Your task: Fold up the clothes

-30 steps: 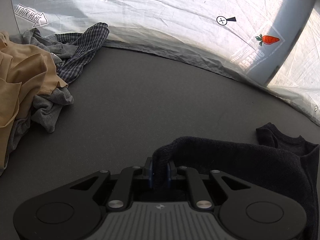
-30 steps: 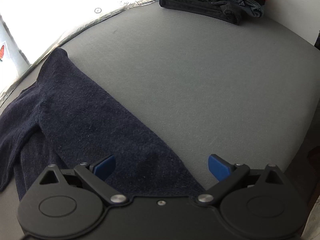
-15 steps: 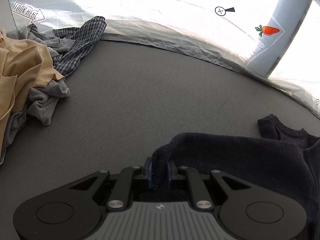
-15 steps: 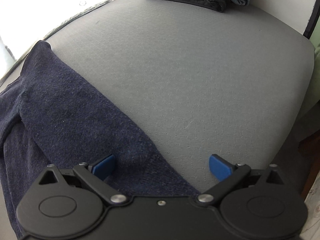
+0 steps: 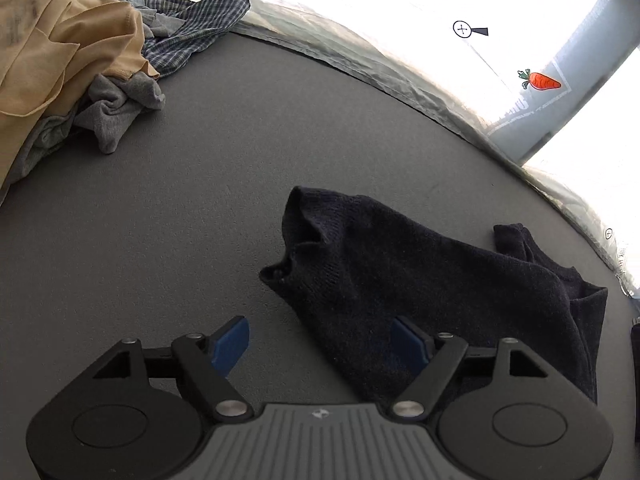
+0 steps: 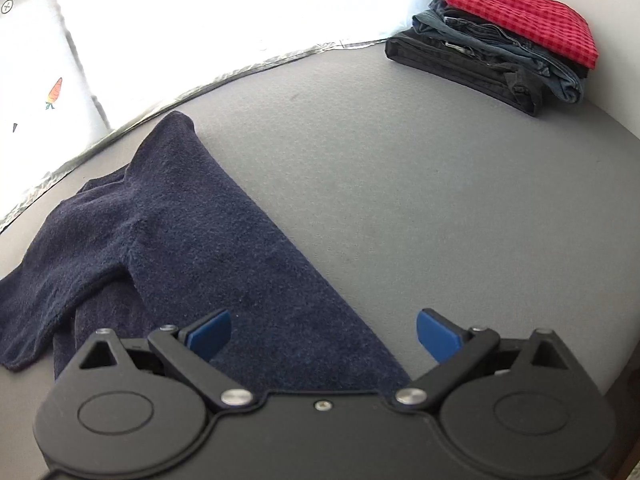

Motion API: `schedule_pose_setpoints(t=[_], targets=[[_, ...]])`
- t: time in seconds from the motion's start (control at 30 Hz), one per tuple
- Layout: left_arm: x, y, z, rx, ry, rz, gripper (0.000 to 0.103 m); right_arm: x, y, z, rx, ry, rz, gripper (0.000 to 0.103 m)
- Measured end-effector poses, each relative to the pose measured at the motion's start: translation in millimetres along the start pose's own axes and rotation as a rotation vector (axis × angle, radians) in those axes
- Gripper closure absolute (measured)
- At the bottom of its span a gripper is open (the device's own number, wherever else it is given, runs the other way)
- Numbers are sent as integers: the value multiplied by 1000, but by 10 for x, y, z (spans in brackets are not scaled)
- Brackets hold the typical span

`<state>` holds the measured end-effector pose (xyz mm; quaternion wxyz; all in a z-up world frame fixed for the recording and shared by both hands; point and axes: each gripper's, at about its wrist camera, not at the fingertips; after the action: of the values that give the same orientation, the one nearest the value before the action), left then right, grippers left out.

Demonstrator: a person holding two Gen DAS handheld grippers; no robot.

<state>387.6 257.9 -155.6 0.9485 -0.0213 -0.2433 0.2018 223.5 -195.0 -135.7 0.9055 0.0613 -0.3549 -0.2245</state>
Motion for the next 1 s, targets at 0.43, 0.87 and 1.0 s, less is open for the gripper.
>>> schedule_pose_setpoints(t=[0.43, 0.87, 1.0], targets=[[-244, 565, -63, -77, 129, 255, 11, 189, 1660, -521, 281, 101, 471, 72], [312, 985, -170, 68, 145, 245, 7, -196, 3453, -1048, 560, 242, 668, 80], [444, 1013, -273, 136, 169, 196, 7, -348, 3794, -1124, 621, 259, 709, 76]])
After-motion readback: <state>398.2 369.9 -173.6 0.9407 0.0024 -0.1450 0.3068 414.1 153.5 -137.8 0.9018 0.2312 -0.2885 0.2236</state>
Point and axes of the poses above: each gripper's, at about its wrist camera, not at the fingertips, and z roughly against the way its jaws point, y to its left, x to its top, and after that the axes turned 12 degrees about x, right-handed
